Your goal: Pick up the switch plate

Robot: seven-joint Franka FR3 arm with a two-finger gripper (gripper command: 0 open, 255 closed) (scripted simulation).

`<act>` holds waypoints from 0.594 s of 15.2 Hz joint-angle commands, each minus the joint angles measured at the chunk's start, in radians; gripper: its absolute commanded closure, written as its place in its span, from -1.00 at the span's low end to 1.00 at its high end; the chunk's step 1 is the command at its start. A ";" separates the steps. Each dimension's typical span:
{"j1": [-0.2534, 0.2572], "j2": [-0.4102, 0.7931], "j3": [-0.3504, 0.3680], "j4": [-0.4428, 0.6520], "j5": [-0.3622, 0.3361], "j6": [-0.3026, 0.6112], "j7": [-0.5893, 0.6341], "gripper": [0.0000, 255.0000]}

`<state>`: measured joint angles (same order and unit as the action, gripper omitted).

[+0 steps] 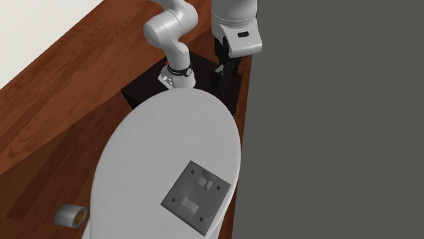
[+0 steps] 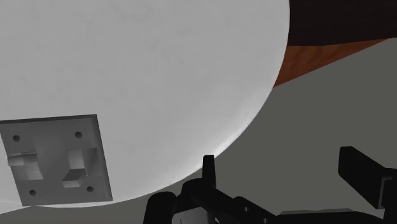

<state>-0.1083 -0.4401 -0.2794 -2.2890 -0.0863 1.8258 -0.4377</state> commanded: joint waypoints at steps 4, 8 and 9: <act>-0.017 0.159 -0.079 0.081 0.003 0.084 -0.098 -1.00; -0.031 0.292 -0.133 0.158 0.031 0.141 -0.180 -1.00; -0.036 0.327 -0.145 0.180 0.042 0.153 -0.202 -1.00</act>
<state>-0.1386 -0.1466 -0.4103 -2.1345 -0.0526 1.9711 -0.6148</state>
